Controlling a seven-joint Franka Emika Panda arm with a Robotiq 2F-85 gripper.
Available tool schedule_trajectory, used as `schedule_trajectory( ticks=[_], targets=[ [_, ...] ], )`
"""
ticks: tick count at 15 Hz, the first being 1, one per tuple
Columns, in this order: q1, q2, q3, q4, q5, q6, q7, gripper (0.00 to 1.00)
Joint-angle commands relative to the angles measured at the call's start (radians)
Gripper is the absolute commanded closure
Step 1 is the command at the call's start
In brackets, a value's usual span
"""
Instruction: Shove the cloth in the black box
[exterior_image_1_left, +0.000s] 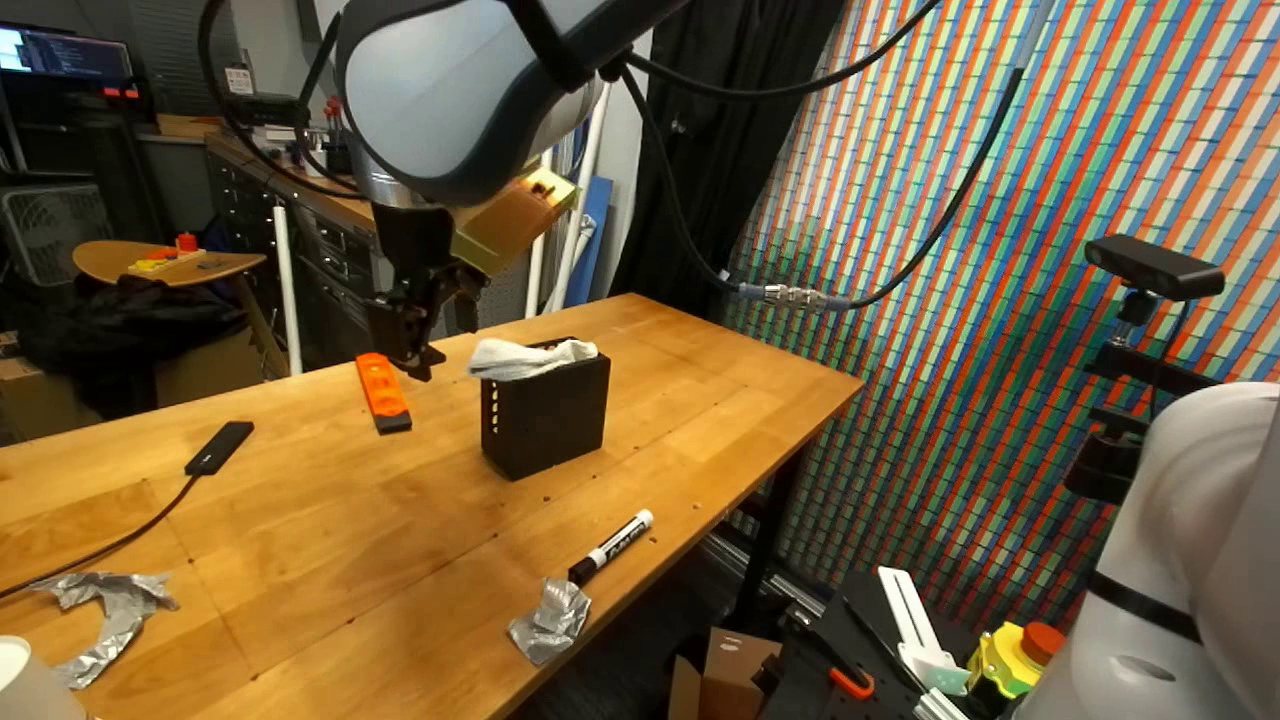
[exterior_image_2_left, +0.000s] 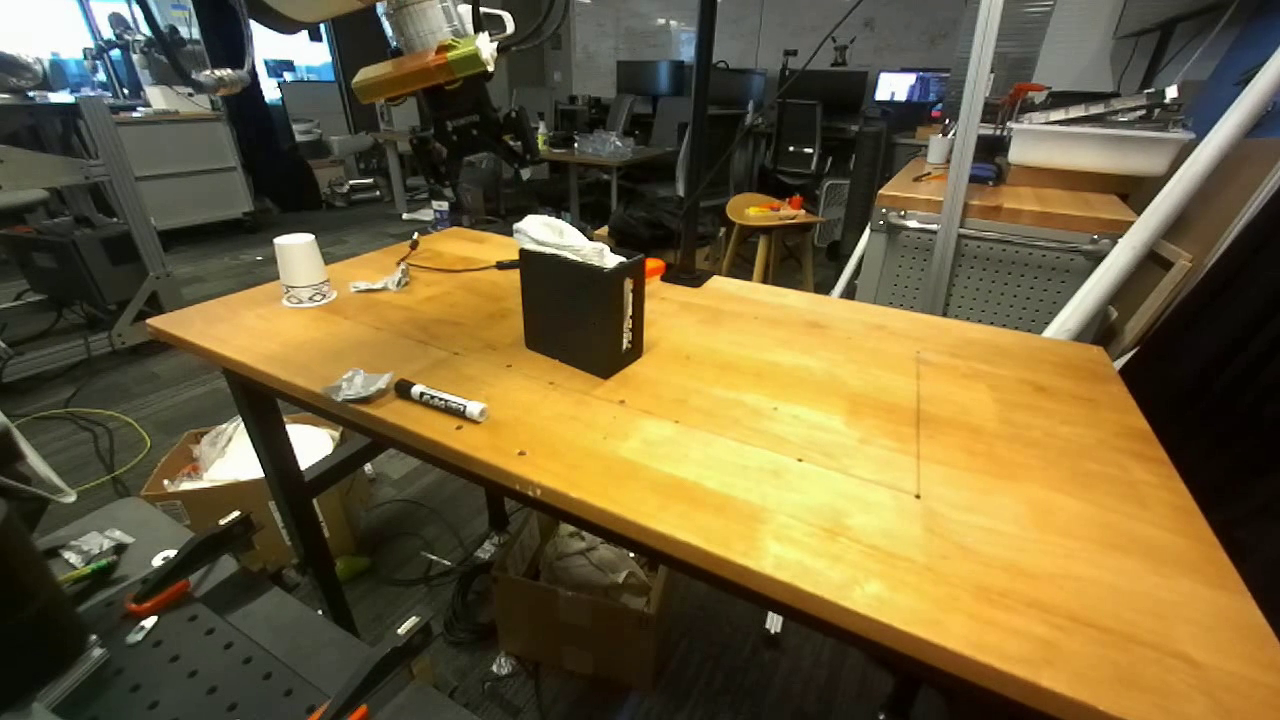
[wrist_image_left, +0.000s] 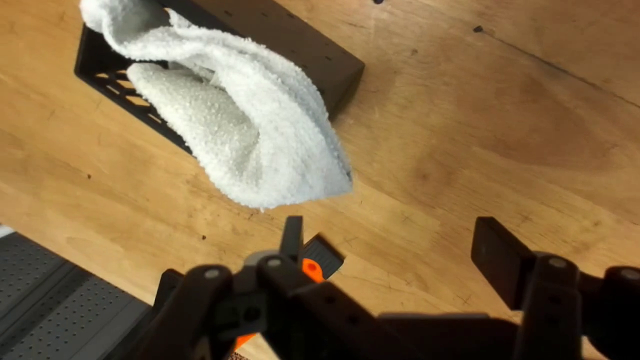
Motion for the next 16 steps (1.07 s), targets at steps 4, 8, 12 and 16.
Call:
schedule_trajectory(
  ticks=[4, 8, 12, 16],
  targets=[
    [-0.002, -0.003, -0.016, -0.034, -0.251, 0.072, 0.089, 0.14],
    [-0.01, 0.015, -0.027, -0.027, -0.304, 0.056, 0.117, 0.15],
    [-0.018, 0.032, -0.04, -0.022, -0.285, 0.041, 0.111, 0.33],
    [-0.024, 0.041, -0.05, -0.021, -0.279, 0.036, 0.116, 0.58]
  ],
)
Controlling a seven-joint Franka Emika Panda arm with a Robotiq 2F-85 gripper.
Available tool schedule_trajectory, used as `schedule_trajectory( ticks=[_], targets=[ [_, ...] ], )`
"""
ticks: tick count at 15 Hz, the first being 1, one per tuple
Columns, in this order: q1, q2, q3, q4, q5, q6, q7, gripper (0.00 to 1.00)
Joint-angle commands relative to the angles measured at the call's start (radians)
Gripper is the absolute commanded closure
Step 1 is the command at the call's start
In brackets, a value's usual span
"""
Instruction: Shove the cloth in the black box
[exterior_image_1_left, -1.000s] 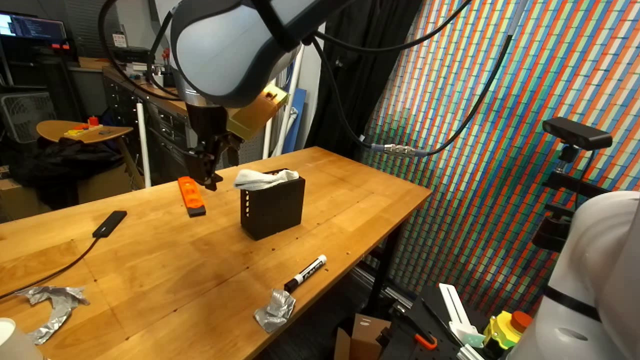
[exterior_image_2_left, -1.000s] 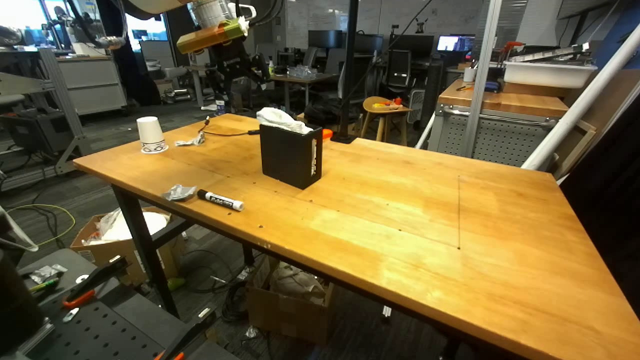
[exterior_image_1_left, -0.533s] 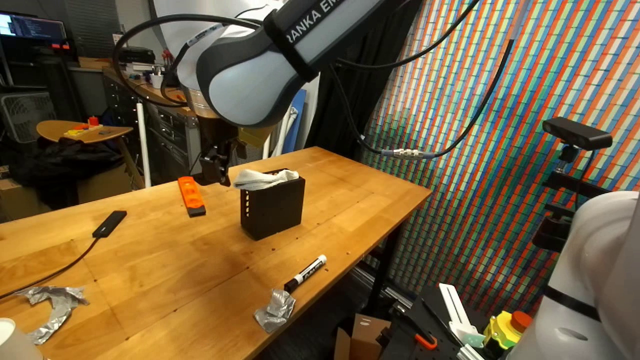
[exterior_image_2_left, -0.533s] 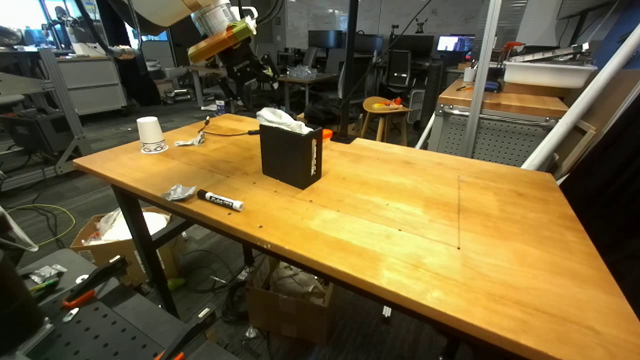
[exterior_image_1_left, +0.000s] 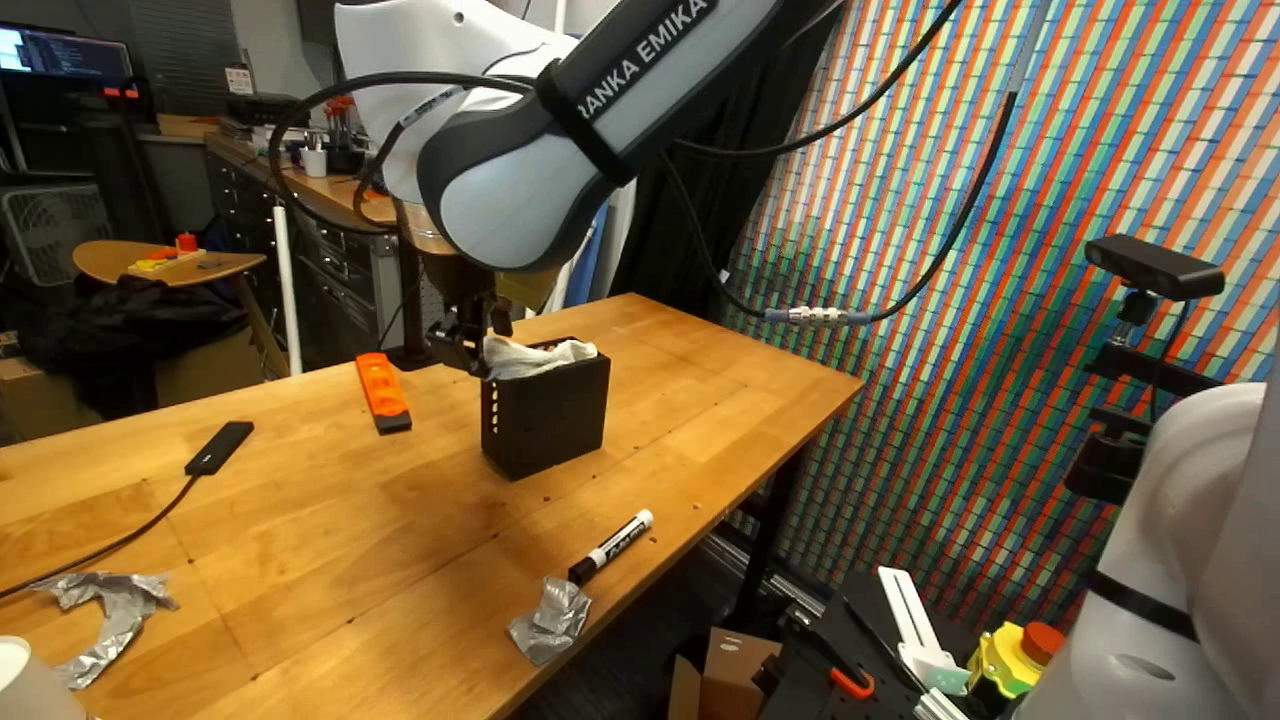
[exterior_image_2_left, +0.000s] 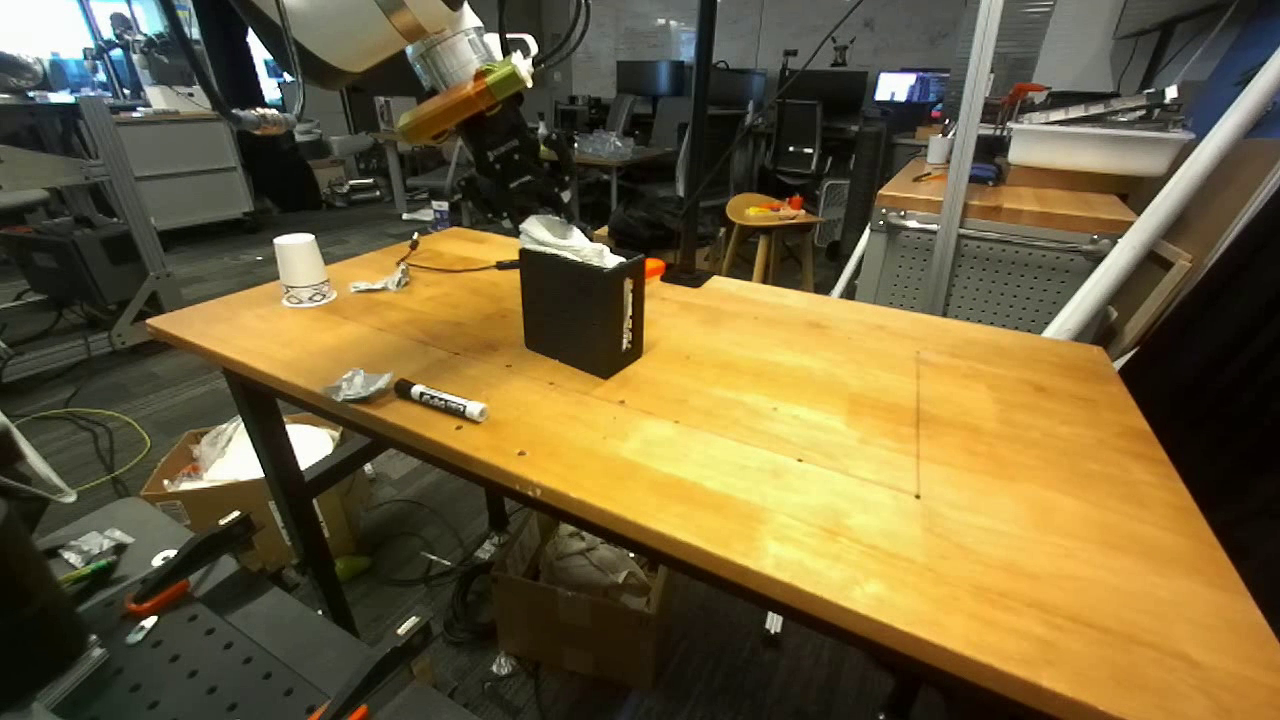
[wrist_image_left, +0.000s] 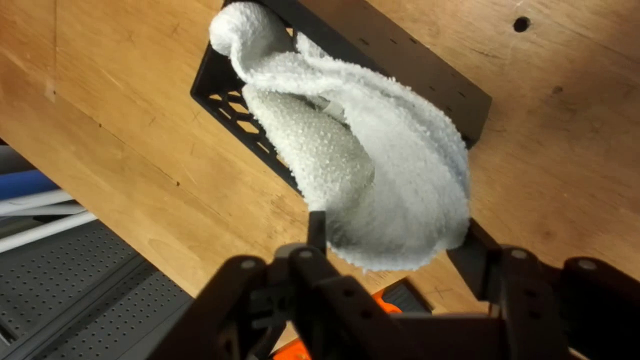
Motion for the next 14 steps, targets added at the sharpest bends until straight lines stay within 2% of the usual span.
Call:
schedule_trajectory(
  ticks=[1, 5, 6, 8, 14],
  targets=[
    [-0.005, 0.0, -0.007, 0.009, -0.001, -0.01, 0.017, 0.67],
    [-0.006, -0.002, -0.007, 0.016, 0.012, -0.019, 0.013, 0.96],
    [-0.006, -0.004, -0.007, 0.02, 0.016, -0.022, 0.011, 1.0],
    [-0.008, -0.006, -0.007, 0.027, 0.031, -0.033, 0.006, 0.96],
    [-0.024, -0.003, -0.021, 0.056, 0.06, -0.069, 0.0, 0.96]
  ],
)
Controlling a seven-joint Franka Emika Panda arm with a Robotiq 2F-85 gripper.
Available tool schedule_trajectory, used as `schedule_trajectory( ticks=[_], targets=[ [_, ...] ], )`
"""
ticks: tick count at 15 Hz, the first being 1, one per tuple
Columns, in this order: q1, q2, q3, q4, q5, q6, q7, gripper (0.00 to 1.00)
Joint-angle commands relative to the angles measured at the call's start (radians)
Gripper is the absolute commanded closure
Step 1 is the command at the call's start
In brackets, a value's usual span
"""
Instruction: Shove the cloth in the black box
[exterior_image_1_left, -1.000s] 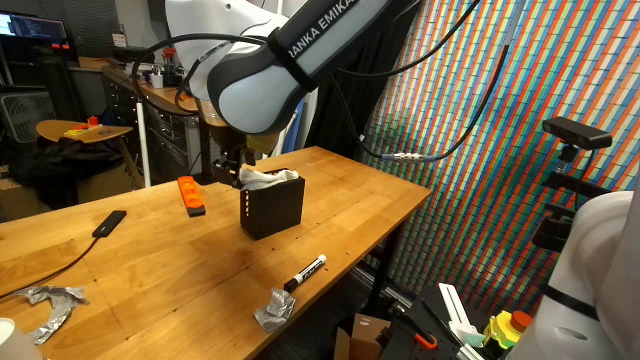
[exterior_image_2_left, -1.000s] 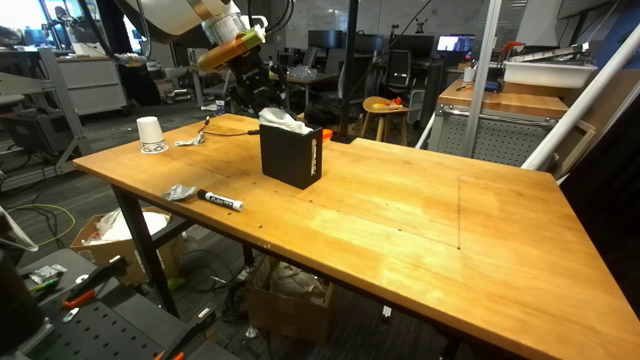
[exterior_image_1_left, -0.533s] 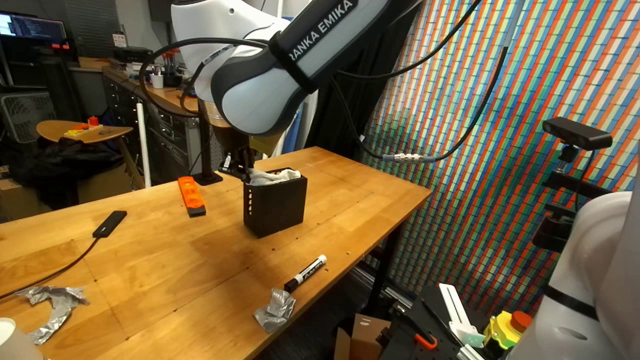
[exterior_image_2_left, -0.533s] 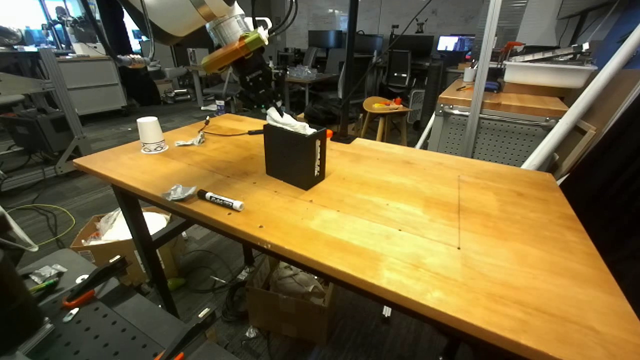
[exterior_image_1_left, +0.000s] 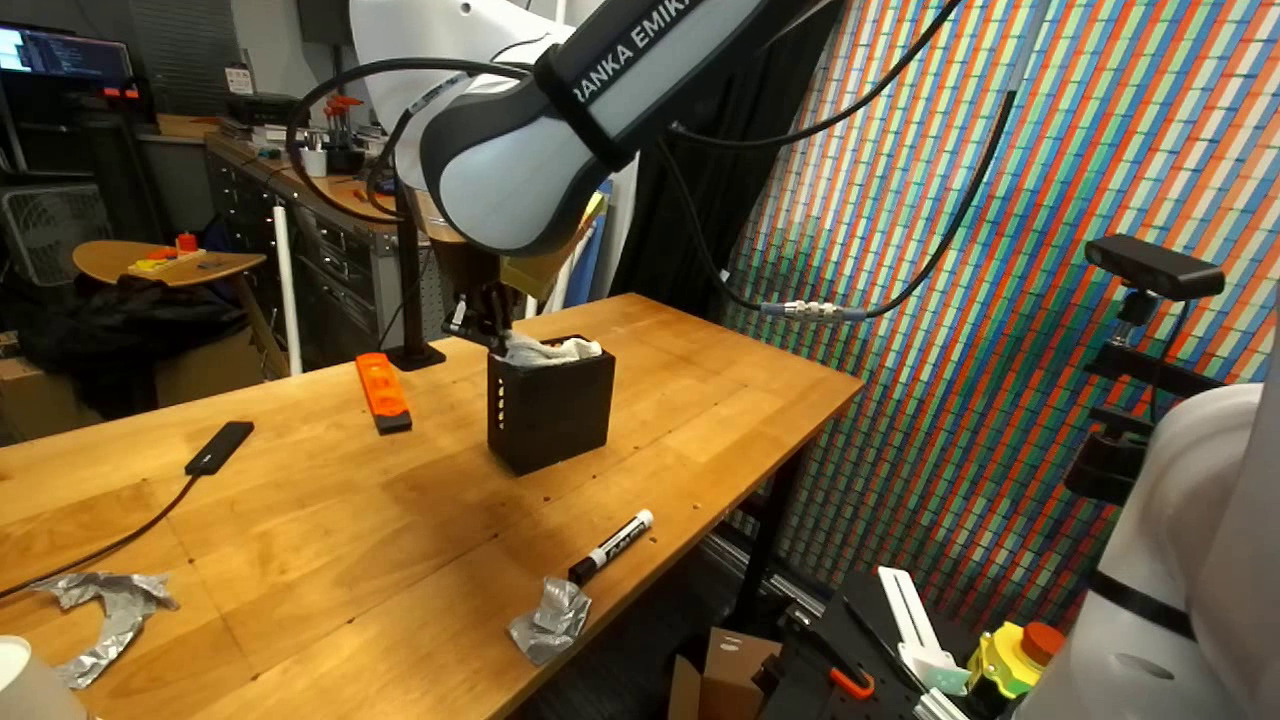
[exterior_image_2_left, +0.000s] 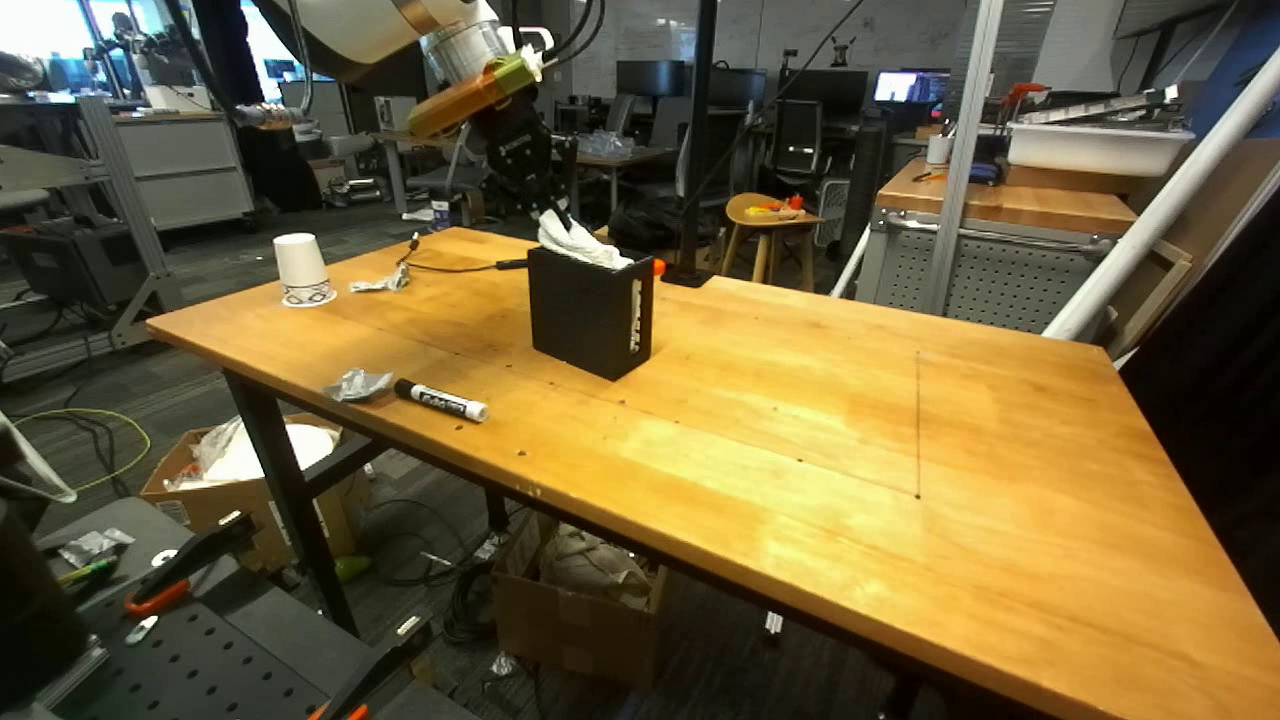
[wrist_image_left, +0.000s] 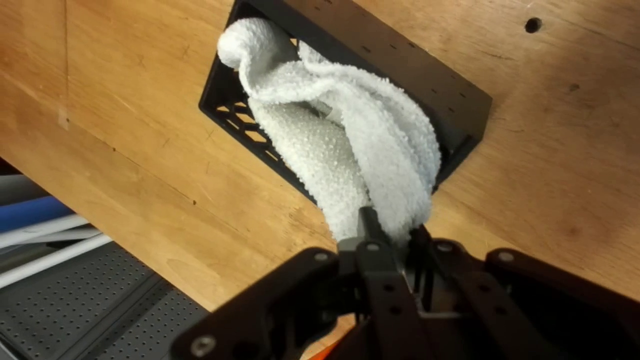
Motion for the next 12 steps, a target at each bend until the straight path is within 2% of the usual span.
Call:
schedule_trajectory(
  ticks=[1, 7, 12],
  targets=[
    [-0.015, -0.005, -0.013, 0.036, 0.04, -0.048, -0.013, 0.96],
    [-0.04, 0.018, -0.036, 0.079, 0.103, -0.135, -0.003, 0.96],
    [-0.046, 0.084, -0.038, 0.125, 0.164, -0.189, -0.01, 0.96]
  ],
)
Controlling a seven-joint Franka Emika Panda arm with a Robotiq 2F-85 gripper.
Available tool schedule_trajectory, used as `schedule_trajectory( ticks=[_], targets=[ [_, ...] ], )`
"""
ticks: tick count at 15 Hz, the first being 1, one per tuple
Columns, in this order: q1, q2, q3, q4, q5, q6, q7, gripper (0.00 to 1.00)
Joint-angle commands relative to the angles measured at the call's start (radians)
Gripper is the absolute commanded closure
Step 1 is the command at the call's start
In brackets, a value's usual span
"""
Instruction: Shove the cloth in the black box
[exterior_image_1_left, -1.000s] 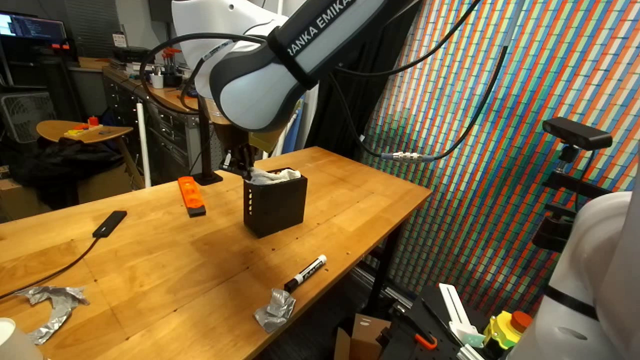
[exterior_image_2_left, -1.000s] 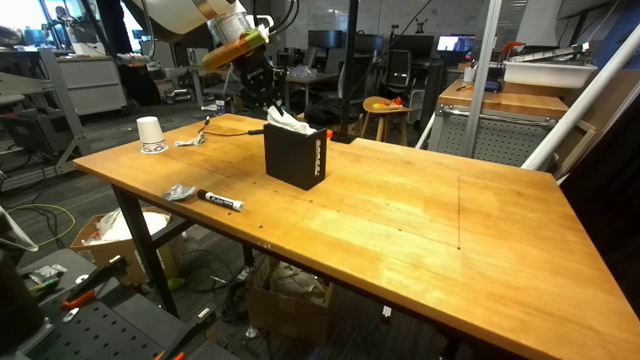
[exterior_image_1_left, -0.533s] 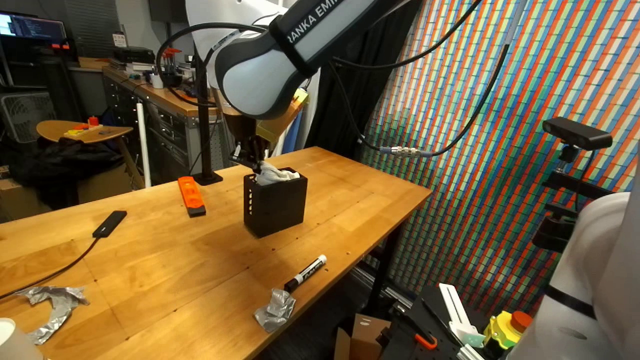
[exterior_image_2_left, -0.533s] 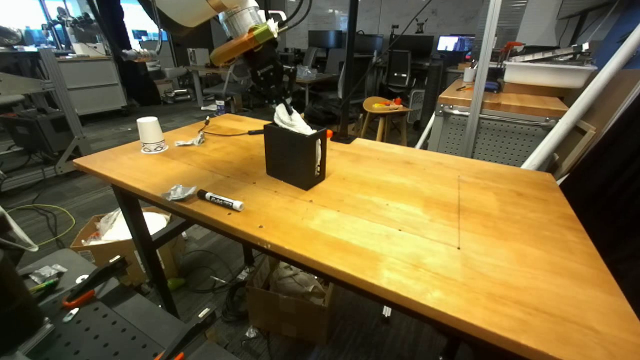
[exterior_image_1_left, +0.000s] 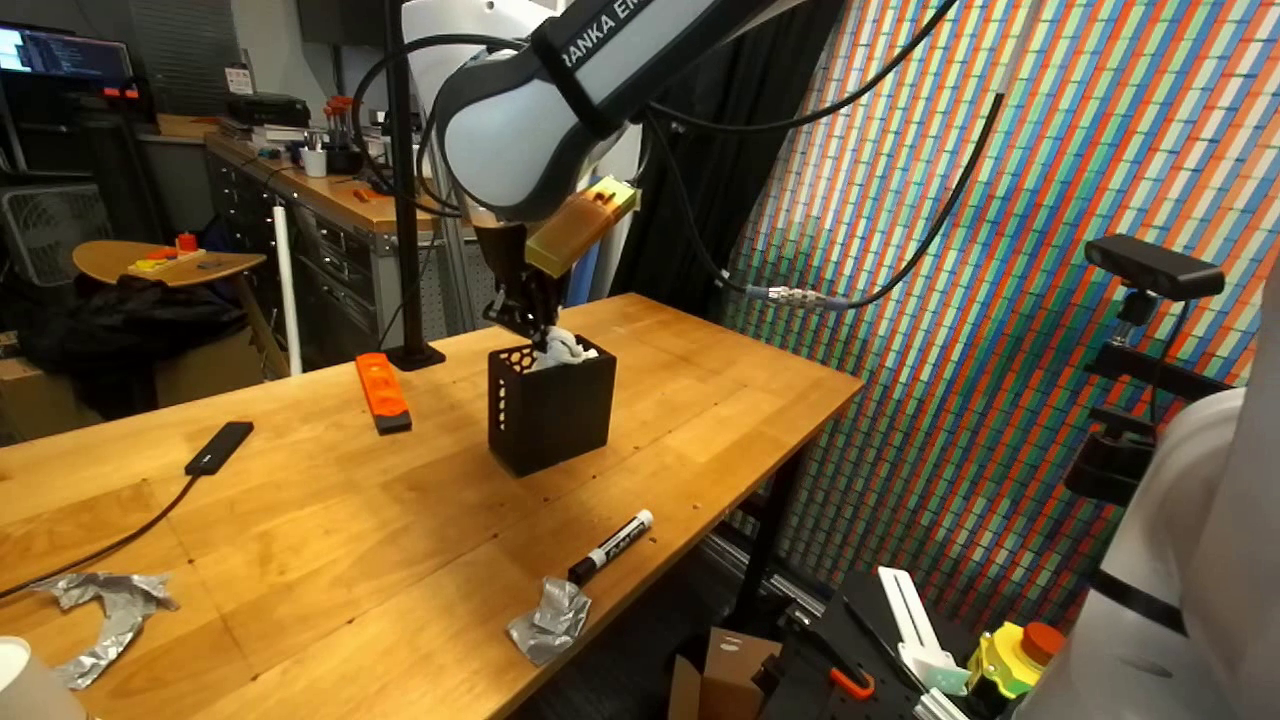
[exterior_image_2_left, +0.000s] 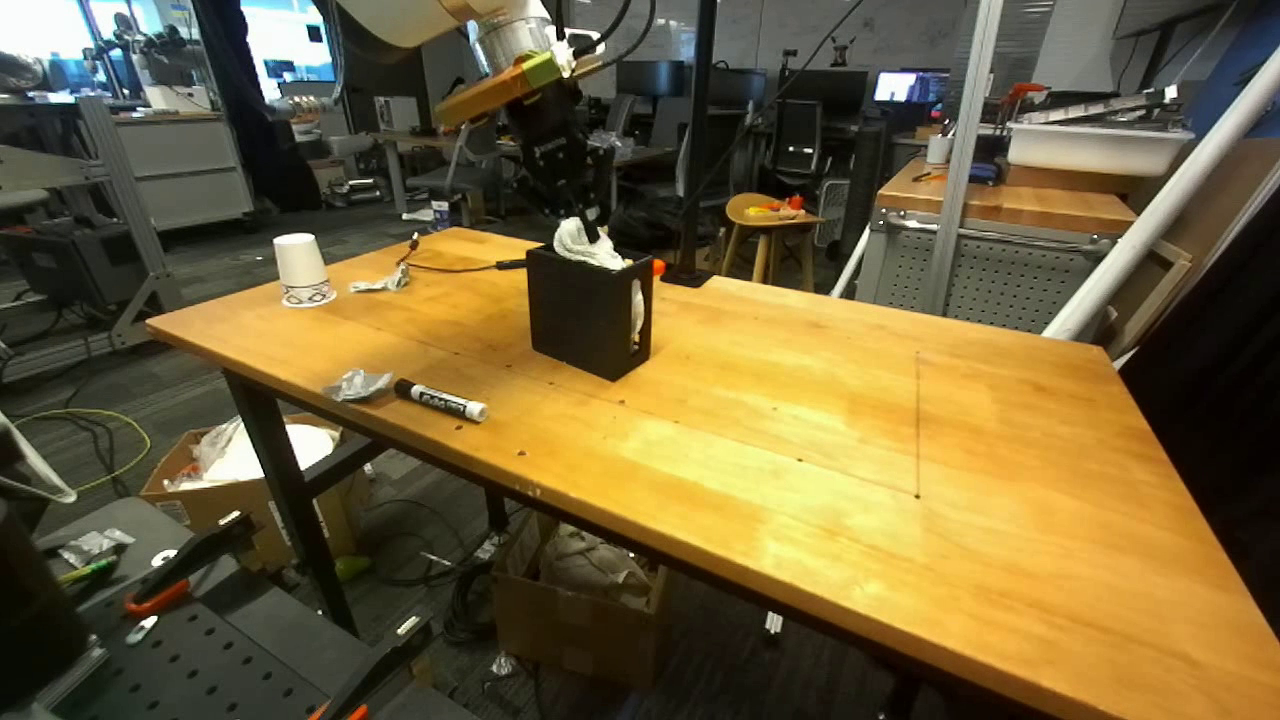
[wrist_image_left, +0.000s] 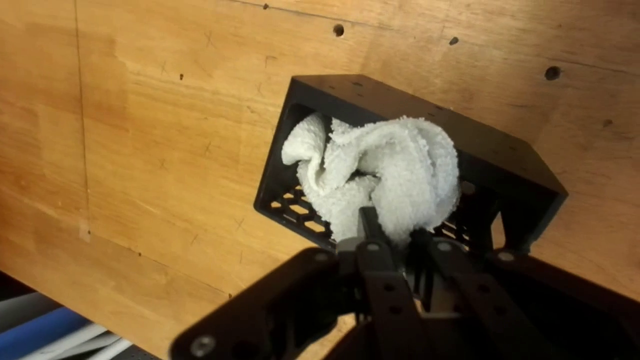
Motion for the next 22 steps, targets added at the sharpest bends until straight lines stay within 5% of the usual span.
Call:
schedule_trajectory(
  ticks=[1, 14, 16, 22],
  targets=[
    [0.002, 0.071, -0.004, 0.063, 0.053, -0.042, -0.008, 0.96],
    [-0.034, 0.213, -0.018, 0.153, 0.284, -0.078, -0.066, 0.95],
    [-0.047, 0.192, -0.024, 0.155, 0.315, -0.08, -0.072, 0.6],
    [-0.066, 0.109, -0.036, 0.124, 0.34, -0.056, -0.076, 0.16]
  ],
)
